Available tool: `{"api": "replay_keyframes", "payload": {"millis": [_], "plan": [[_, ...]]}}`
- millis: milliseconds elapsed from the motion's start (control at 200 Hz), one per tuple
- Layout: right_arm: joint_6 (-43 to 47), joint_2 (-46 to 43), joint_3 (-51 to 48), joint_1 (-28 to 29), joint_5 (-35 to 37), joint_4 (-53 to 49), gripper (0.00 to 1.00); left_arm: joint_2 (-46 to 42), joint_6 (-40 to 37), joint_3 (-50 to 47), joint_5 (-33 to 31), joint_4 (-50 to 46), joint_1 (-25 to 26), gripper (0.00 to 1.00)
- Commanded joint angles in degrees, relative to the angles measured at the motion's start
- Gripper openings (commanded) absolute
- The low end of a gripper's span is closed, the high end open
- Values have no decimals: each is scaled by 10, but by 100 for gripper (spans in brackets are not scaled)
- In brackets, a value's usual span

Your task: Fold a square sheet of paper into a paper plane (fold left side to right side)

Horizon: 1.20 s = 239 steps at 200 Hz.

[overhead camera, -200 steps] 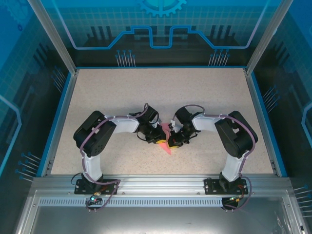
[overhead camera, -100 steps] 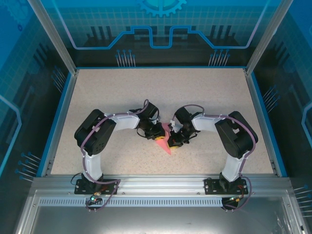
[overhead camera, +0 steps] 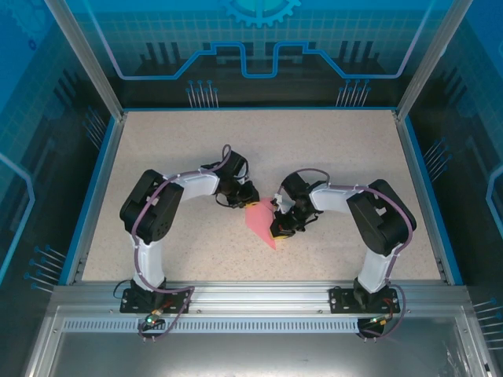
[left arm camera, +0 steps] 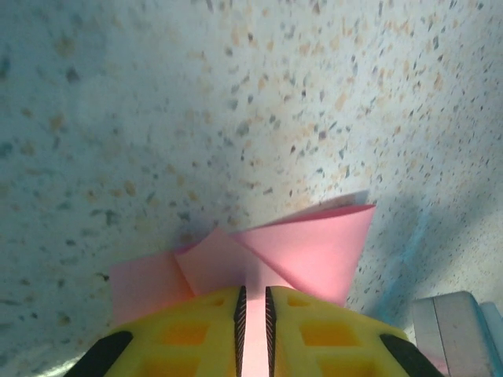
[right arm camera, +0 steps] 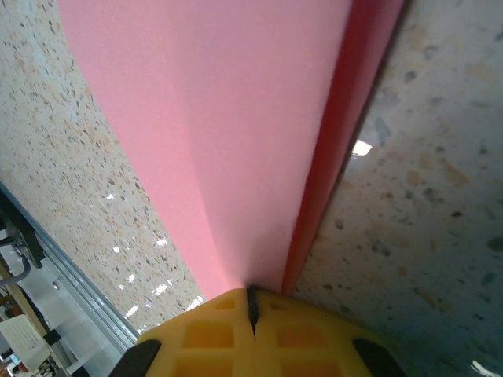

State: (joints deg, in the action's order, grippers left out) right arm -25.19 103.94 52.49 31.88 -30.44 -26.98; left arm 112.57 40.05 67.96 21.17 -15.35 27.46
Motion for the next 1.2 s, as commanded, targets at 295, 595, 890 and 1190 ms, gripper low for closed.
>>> {"api": "replay_keyframes", "payload": {"millis": [295, 595, 890, 1190], "plan": [[7, 43, -41, 10, 130, -74, 0, 23, -65, 21, -15, -17, -56, 18], [6, 48, -35, 12, 127, -73, 0, -52, -69, 1, 22, -4, -51, 20], [7, 52, -32, 13, 129, -76, 0, -120, -8, -100, 70, 72, 32, 20], [7, 57, -28, 14, 128, -77, 0, -67, 32, -121, 76, 134, 71, 18]]}}
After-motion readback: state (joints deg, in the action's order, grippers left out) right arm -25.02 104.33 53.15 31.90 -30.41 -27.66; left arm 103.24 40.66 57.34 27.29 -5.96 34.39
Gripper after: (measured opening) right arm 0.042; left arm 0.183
